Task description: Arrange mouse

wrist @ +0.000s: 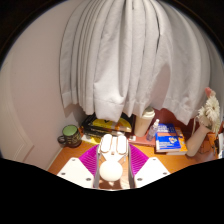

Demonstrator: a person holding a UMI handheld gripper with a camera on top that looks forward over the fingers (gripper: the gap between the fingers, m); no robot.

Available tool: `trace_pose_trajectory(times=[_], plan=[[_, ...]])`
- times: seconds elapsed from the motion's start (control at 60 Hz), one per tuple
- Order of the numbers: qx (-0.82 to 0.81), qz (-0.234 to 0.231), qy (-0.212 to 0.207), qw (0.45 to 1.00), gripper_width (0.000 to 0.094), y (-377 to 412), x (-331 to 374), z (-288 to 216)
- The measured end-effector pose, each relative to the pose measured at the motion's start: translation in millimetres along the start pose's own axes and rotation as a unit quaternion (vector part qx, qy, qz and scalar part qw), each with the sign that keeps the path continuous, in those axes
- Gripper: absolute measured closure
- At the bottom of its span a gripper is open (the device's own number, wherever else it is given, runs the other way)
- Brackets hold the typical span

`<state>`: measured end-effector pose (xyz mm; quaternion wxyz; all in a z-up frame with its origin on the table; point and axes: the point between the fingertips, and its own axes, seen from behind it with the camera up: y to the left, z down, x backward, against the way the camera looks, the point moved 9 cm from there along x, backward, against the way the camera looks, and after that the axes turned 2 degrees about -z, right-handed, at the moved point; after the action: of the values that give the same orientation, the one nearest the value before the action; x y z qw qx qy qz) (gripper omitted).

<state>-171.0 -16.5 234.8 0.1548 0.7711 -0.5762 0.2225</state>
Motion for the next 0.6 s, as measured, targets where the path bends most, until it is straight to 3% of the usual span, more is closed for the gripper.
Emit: trace_pose_trajectory(times=[0.117, 0.233, 0.433, 0.6], plan=[[0.011, 0.033, -0.028, 0.999, 0.0524, -62, 51, -8], [-0.002, 0.057, -0.024, 0.998, 0.0529, -127, 77, 19], [-0.044, 0.078, 0.051, 0.995, 0.0529, -196, 55, 114], [-0.066, 0.055, 0.111, 0.990, 0.0529, -209, 23, 188]])
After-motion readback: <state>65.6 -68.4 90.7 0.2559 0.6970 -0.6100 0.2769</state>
